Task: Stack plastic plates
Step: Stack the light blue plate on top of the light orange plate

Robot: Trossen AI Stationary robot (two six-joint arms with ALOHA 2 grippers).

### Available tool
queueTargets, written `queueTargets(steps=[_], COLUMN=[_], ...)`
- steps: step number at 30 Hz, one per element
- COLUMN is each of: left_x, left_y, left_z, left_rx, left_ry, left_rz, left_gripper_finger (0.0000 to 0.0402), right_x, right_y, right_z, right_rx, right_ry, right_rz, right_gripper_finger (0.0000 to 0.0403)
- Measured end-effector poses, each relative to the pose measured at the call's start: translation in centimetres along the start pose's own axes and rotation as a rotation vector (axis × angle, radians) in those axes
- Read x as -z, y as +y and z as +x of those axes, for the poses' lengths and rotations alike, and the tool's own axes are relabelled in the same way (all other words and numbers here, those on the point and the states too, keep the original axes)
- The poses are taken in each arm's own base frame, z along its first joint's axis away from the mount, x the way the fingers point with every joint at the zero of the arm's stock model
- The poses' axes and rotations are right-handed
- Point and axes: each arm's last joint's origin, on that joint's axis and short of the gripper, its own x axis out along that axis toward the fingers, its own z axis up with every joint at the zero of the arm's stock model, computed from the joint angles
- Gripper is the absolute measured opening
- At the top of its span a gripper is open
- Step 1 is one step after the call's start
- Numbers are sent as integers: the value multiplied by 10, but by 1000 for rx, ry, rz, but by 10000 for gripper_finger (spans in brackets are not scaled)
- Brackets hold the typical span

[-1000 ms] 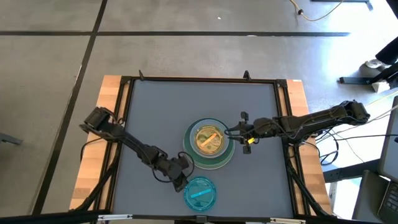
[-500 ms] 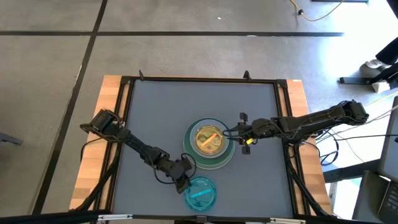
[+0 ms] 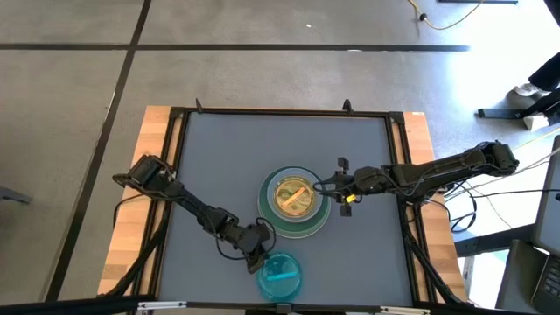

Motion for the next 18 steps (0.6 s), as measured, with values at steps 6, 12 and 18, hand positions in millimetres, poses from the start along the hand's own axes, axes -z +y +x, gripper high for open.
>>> queueTargets(steps=[6, 12, 18], left_x=[-2, -12, -29], left_y=[0, -5, -14], left_z=[-1, -13, -32], left_rx=[-12, -31, -14], left_ry=[-35, -110, -198], left_rz=[51, 101, 162], left_gripper_finger=[2, 2, 1], right_x=[0, 0, -1], right_y=[0, 0, -3], right_z=[0, 0, 0], right_rx=[1, 14, 99], right_ry=[1, -3, -3], right_rz=[-5, -9, -8], right_gripper_finger=[145, 145, 145])
